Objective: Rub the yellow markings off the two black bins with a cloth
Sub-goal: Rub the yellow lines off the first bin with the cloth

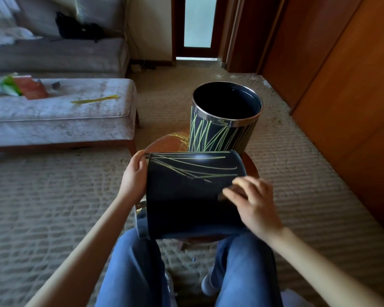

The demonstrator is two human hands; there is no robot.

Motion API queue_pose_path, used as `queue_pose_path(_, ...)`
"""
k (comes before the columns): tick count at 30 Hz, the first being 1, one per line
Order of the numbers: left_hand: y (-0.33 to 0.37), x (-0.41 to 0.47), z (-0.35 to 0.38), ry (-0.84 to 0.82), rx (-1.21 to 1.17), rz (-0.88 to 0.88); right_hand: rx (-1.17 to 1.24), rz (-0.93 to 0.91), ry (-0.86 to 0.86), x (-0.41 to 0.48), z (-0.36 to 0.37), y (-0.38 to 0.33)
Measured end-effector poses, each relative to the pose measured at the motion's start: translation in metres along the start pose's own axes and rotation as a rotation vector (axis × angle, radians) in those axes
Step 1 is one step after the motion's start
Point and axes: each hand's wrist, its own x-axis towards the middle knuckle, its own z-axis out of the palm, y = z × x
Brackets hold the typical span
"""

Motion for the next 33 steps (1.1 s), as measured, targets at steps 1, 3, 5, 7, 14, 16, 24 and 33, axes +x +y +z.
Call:
queue_pose_path(1, -0.002, -0.001, 0.000, 0.004, 0.009, 0.012, -0.005, 0.060, -0.006, 0.015, 0.004, 0.007)
queue_pose_path(3, -0.006, -0.005, 0.000, 0.002, 0.020, 0.019, -0.032, 0.168, -0.058, 0.046, 0.017, 0.021)
queue_pose_path(5, -0.007, -0.010, -0.001, 0.004, 0.042, 0.034, -0.032, 0.208, -0.115, 0.063, 0.027, 0.024)
queue_pose_path(7, -0.006, -0.008, -0.001, 0.006, 0.059, 0.034, 0.011, 0.200, -0.103, 0.057, 0.026, 0.016)
queue_pose_path(14, 0.004, -0.001, 0.002, -0.005, 0.086, 0.008, 0.093, 0.050, -0.008, -0.006, 0.002, -0.016)
queue_pose_path(16, 0.003, 0.000, 0.000, -0.012, 0.096, 0.013, 0.089, -0.134, -0.025, -0.015, -0.001, -0.021)
queue_pose_path(24, 0.001, -0.009, -0.004, -0.040, 0.105, 0.037, 0.096, 0.122, -0.104, 0.067, 0.024, -0.009)
queue_pose_path(33, 0.010, 0.000, -0.001, -0.046, 0.010, 0.027, 0.116, -0.192, -0.109, -0.008, 0.000, -0.047)
